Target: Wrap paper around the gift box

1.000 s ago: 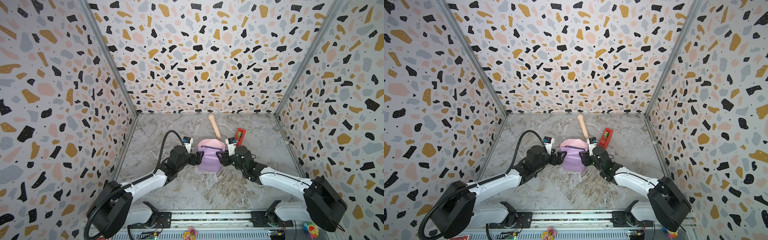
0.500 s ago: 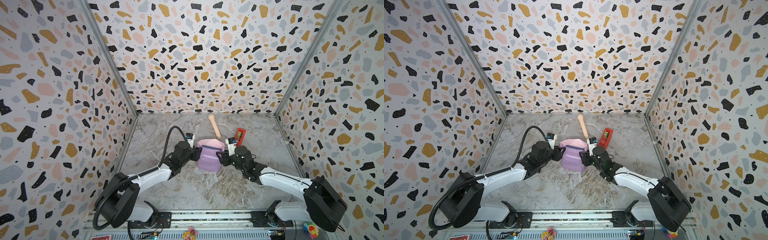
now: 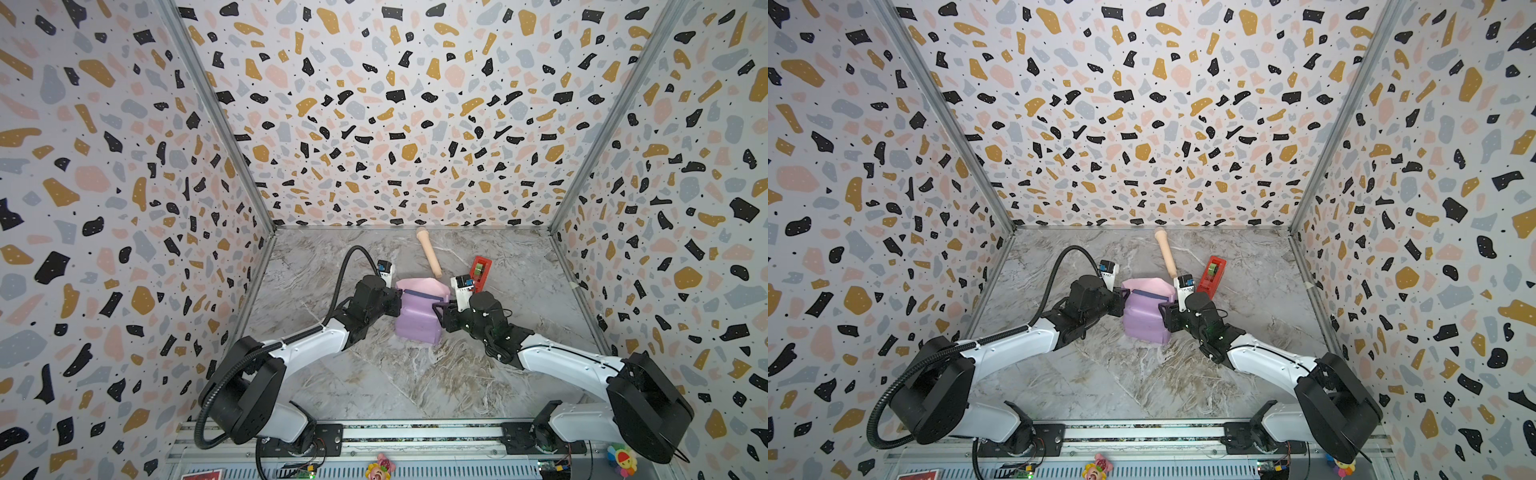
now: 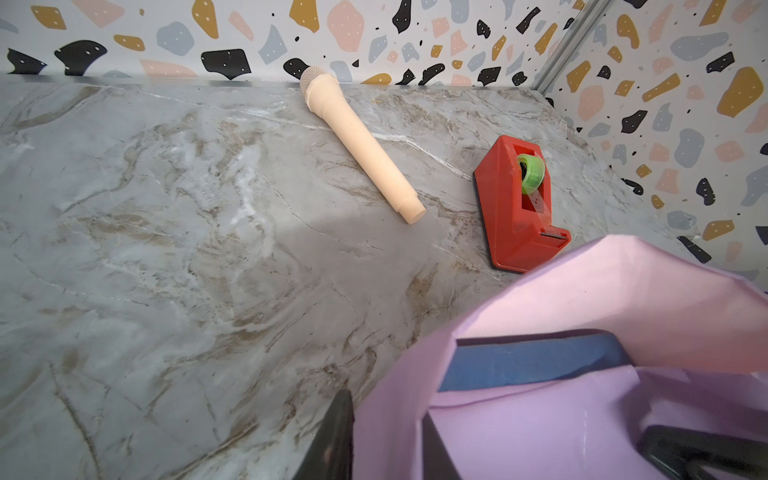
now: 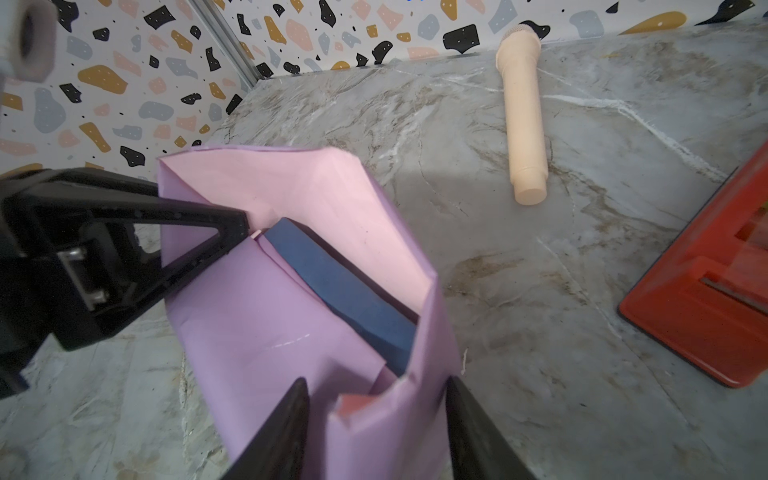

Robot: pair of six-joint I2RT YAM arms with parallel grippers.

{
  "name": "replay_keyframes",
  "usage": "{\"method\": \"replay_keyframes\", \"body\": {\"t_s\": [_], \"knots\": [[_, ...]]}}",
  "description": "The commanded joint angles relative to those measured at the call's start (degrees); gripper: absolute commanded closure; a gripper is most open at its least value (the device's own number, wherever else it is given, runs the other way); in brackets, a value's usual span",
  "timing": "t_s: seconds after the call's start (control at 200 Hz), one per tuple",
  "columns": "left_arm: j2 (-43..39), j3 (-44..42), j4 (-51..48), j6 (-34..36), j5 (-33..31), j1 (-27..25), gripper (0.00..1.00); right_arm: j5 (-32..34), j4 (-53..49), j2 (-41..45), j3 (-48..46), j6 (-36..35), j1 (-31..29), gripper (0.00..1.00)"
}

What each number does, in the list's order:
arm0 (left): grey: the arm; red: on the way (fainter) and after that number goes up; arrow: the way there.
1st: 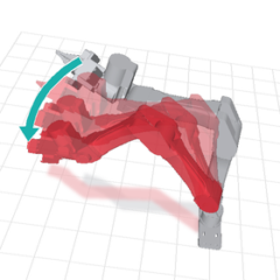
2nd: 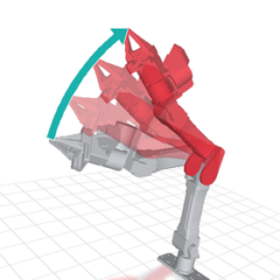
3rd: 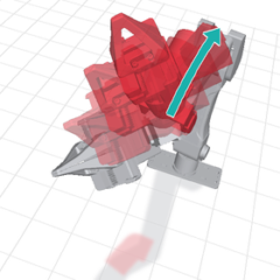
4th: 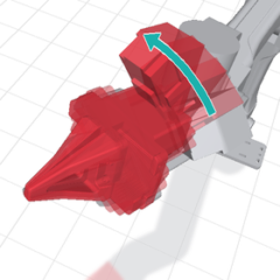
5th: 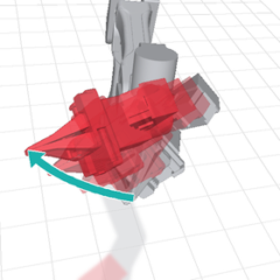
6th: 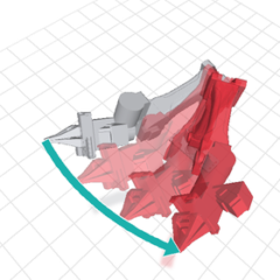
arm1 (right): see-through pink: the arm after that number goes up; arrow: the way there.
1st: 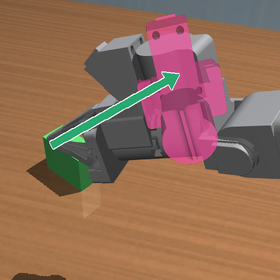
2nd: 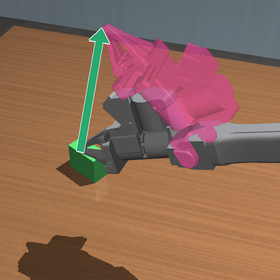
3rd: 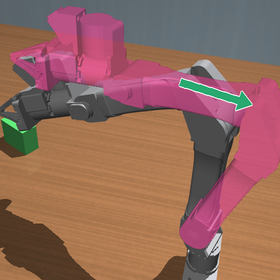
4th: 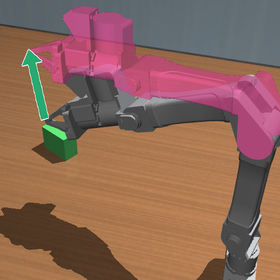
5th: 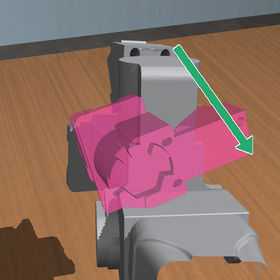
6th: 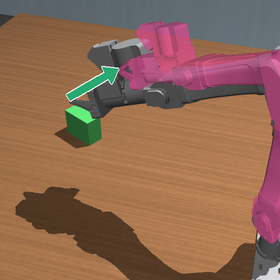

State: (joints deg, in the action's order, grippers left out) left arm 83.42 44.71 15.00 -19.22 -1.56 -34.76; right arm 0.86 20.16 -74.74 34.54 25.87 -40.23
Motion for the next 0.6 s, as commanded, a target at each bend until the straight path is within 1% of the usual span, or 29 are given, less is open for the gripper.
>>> {"method": "replay_keyframes", "body": {"t_s": [0.0,0.27,0.596], "knots": [[1.2,1.8,-1.4,1.5,-2.7,0.0,0.84,0.8,-4.6,-1.1,-1.1,-0.9,0.2,0.48],[2.7,2.7,-2.6,0.9,-4.5,-1.1,0.95,0.7,-5.1,-1.5,0.1,-1.1,0.2,0.48],[0.3,5.4,-7.1,0.0,-5.7,-1.4,1.0,0.7,-6.0,-1.9,1.5,-1.2,0.3,0.48]]}}
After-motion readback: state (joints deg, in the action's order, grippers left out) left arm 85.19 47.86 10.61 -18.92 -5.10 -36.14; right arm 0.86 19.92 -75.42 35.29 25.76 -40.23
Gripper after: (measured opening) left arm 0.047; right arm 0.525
